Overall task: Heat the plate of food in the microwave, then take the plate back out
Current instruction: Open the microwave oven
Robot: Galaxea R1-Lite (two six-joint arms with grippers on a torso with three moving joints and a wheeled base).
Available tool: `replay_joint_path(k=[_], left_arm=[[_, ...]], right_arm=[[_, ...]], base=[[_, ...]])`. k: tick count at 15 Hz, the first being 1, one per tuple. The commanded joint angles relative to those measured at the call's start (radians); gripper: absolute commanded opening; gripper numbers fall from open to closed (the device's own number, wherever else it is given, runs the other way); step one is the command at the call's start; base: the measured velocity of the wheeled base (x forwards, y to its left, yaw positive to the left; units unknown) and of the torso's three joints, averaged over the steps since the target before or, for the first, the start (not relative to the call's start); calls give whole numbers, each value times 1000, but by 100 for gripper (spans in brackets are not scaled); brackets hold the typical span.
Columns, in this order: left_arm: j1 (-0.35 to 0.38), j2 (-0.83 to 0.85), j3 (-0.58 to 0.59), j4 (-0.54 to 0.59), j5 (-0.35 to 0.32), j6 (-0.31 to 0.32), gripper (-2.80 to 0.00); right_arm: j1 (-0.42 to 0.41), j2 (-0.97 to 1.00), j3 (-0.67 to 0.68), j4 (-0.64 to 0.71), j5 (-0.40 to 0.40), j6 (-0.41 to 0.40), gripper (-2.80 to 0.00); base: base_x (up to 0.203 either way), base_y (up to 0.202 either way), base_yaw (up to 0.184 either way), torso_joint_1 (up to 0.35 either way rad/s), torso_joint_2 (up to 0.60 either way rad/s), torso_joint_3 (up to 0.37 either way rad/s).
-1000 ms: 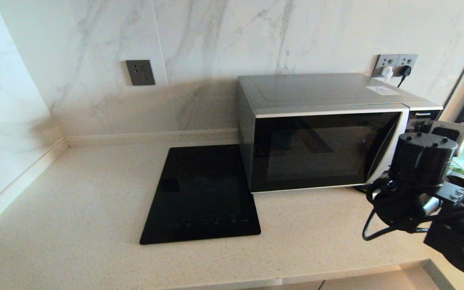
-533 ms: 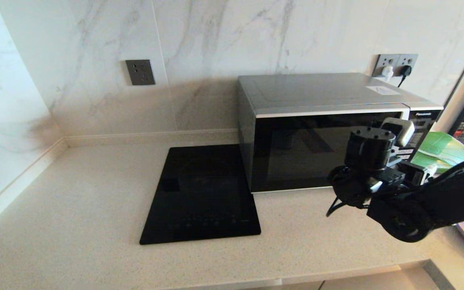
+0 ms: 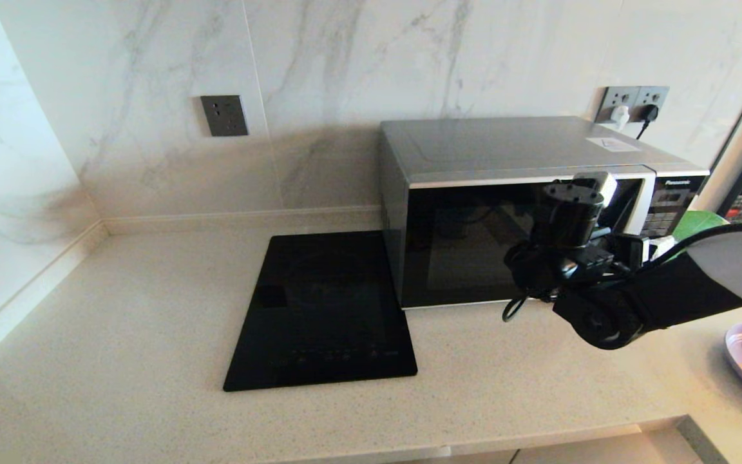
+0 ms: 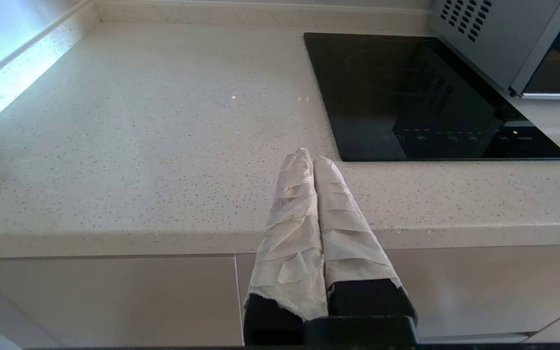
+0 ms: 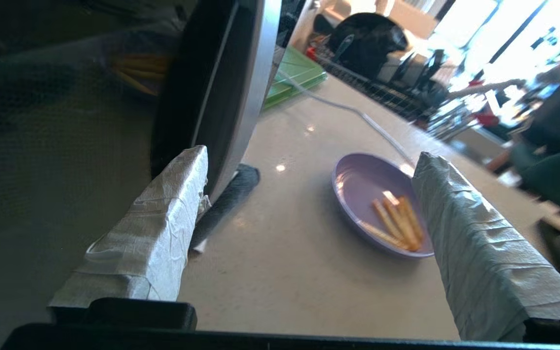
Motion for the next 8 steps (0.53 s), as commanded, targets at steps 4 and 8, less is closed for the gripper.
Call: replay_joint_path(k=[4,8], left_arm=[[0,0,0,0,1,-2,-280],[0,0,0,0,1,-1,-280]], right_arm=[[-56,12,-83,-9,-8,-189,0],[-100,144,-244,-113,-8,-186,0]], base=[[0,0,0,0,0,0],[0,0,0,0,0,0]])
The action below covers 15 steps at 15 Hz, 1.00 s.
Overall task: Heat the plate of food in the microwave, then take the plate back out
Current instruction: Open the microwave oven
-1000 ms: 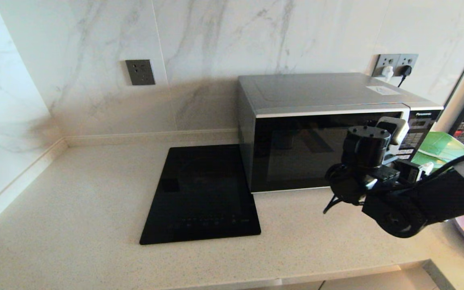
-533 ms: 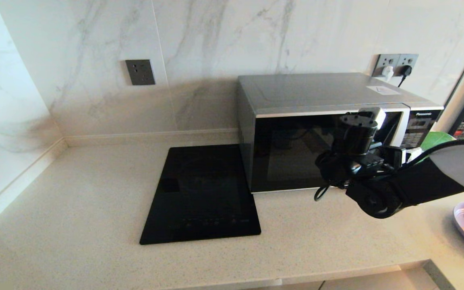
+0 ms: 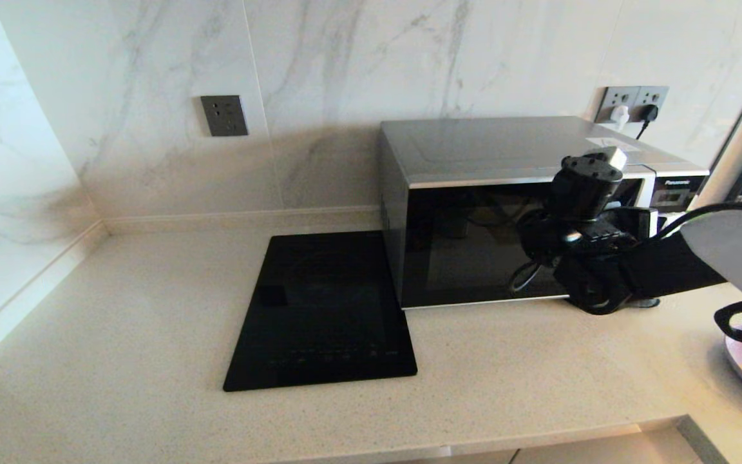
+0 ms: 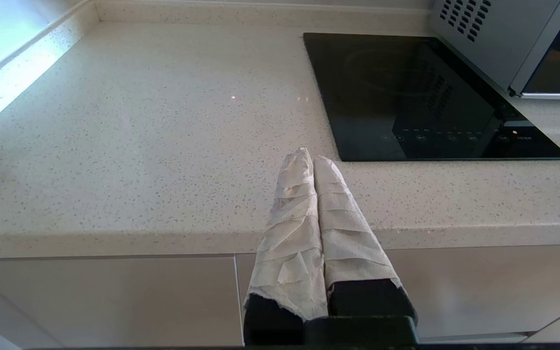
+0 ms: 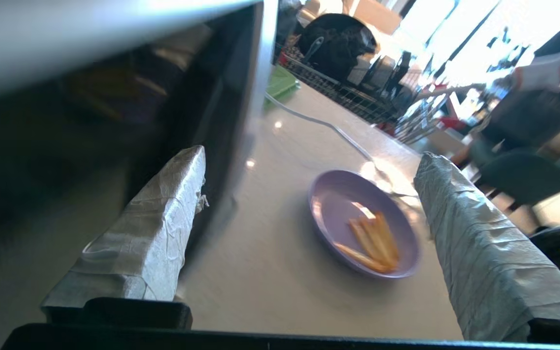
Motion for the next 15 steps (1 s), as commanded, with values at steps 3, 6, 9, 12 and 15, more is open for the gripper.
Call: replay_joint_path(k=[3,6,9,12,15], left_arm=[[0,0,0,0,0,-1,-280],[0,0,0,0,0,-1,-280],[0,0,0,0,2,-1,-280],[0,0,0,0,0,-1,-280],[0,0,0,0,0,-1,-280]], right_arm=[[-25,97,-63,-71,-8,-3,0],[-32,106,-57,-96,-8,-3,0],[-31,97,16,-132,-8,-3,0],[-29,47,149,-185,-8,-3,0],[-27,40,190,-242,-8,-3,0]], base=[[0,0,0,0,0,0],[0,0,0,0,0,0],[0,0,0,0,0,0],[0,0,0,0,0,0],[0,0,0,0,0,0]])
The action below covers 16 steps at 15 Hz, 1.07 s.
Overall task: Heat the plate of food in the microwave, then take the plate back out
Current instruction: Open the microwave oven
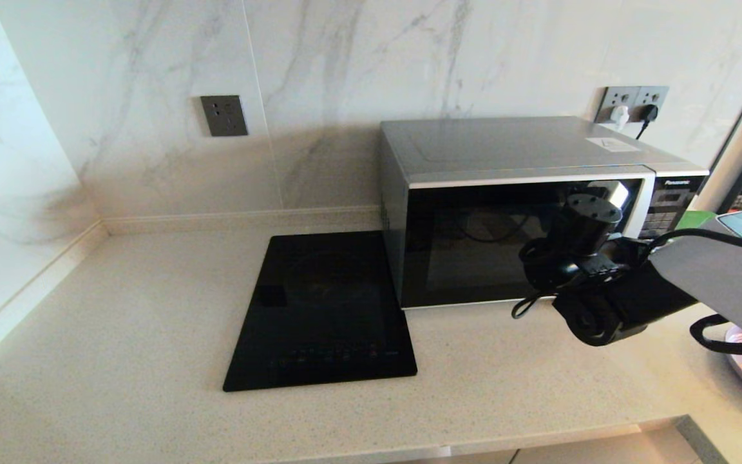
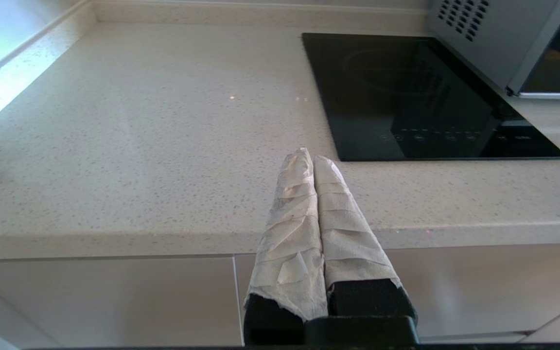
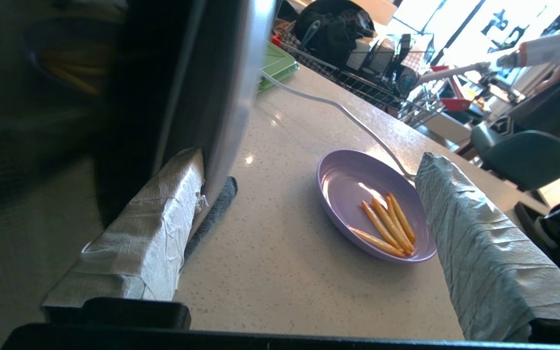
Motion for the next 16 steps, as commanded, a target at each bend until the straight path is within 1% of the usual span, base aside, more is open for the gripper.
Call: replay_joint_path(k=[1,5,13,16], left_arm=[[0,0,0,0,1,-1,-280],[0,0,0,0,2,-1,-280],[0,0,0,0,1,-1,-280],[0,0,0,0,2,-1,-280]], right_arm=[[2,-16,46,-30,-14,-3,0],[1,9,40,-47,-14,-3,0],[-4,91,-61,-49,-14,-3,0],[-3,98,-67,-47,-14,-3,0]], base=[[0,0,0,0,0,0],[0,0,0,0,0,0],[0,0,0,0,0,0],[0,0,0,0,0,0]])
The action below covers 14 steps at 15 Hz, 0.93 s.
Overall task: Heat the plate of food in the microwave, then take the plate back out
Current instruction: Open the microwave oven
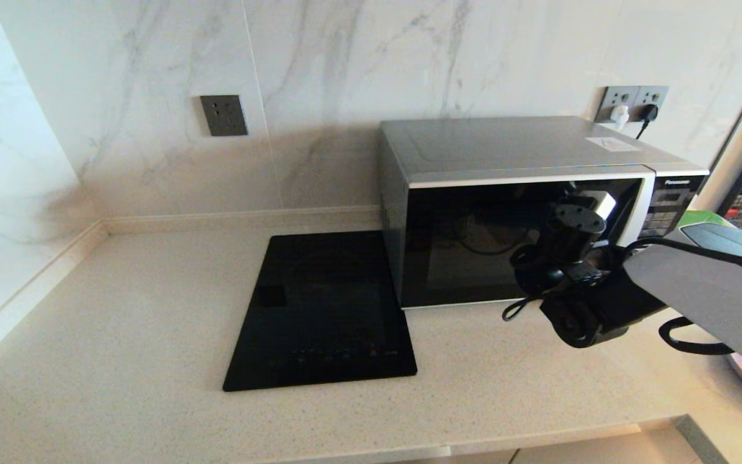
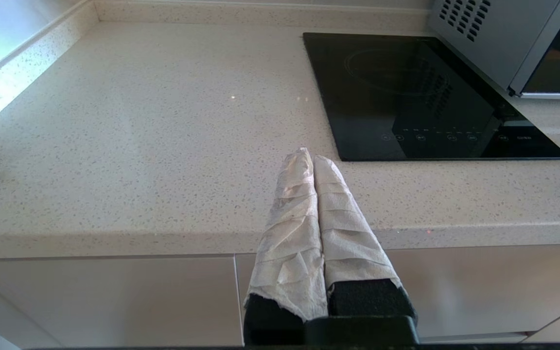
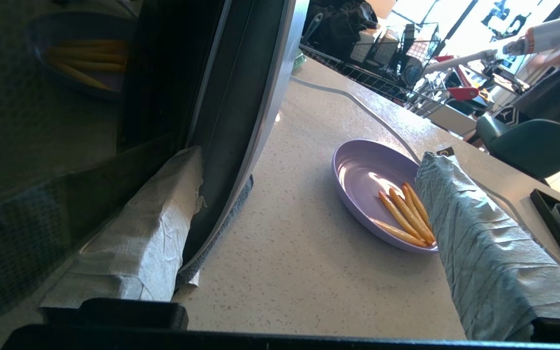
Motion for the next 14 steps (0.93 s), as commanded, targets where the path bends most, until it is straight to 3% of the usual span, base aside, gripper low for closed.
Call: replay_joint_path(k=[1,14], left_arm=[[1,0,0,0,2,-1,-280],[1,0,0,0,1,-1,-280]], right_arm=[[1,11,-6,-6,-7,-4,0],[11,-5,9,-40,-7,-1,0]], base=[[0,0,0,0,0,0],[0,0,0,0,0,0]])
